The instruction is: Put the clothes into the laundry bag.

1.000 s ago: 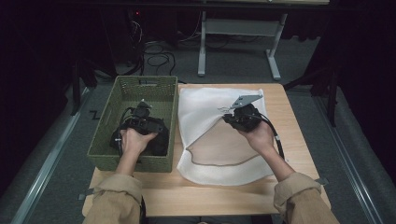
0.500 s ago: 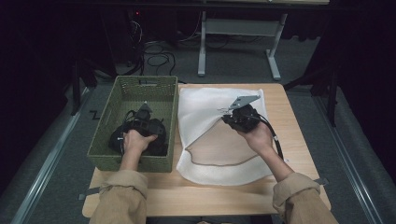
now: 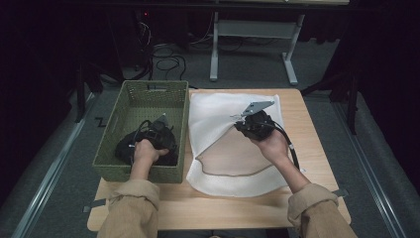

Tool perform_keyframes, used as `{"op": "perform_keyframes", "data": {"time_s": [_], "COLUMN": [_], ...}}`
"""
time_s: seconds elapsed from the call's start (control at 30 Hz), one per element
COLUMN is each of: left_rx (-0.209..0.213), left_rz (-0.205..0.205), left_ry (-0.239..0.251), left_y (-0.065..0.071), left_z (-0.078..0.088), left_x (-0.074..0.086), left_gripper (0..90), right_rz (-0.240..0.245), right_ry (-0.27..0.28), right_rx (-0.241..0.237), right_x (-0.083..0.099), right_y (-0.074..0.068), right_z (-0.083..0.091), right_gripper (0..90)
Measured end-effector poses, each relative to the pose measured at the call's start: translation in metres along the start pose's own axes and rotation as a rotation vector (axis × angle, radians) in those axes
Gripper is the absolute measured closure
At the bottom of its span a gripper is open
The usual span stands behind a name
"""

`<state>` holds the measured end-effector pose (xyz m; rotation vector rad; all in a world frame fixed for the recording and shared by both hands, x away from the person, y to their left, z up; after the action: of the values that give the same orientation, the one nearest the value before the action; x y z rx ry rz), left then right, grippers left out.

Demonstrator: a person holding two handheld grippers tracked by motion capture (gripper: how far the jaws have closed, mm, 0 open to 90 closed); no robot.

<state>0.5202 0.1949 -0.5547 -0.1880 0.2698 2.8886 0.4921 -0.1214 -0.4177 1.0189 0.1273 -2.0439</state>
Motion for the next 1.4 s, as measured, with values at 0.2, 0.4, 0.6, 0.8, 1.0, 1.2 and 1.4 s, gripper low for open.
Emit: {"op": "perform_keyframes", "data": {"time_s": [0.2,0.4,0.6,0.8,1.0,1.2,1.4], "left_rx": [0.014,0.018,0.051,0.088,0.119,0.144,0.2], "left_rz": [0.027,0.053,0.058,0.042,-0.01,-0.035,-0.055], "left_ry": [-0.001,0.003,0.067,0.192,0.304,0.393,0.436], "left_y": [0.001,-0.003,-0.004,-0.001,0.004,0.008,0.014], "left_z": [0.009,0.014,0.026,0.044,0.065,0.087,0.106], "left_x": [0.001,0.001,0.0,-0.002,0.001,0.009,0.016], "left_gripper": [26.0,44.4,56.8,60.0,59.8,59.8,59.7], "right_rz": [-0.003,0.001,-0.014,-0.022,-0.022,-0.046,-0.053], "right_ry": [0.004,0.002,0.01,0.01,0.009,0.009,0.004], "right_rx": [-0.007,-0.009,-0.007,-0.012,-0.014,-0.017,-0.024], "right_x": [0.001,0.002,0.004,0.005,0.006,0.005,0.007], "right_y": [0.001,0.001,0.004,0.005,0.004,0.006,0.005], "right_z": [0.0,-0.002,-0.002,-0.002,-0.003,-0.006,-0.008], "right_gripper": [86.6,86.6,86.6,86.8,87.0,87.2,87.2]}}
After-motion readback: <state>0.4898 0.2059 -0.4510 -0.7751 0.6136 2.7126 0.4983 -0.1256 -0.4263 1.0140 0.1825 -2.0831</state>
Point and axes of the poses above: each handheld gripper's, and its own axes: z roughly backward along the jaws, x roughly out of its underside, y roughly to its right, the point moved 4 cm from there along -z, roughly forward along the jaws, and after that the axes turned 7 degrees about x, right-handed, at the moved point
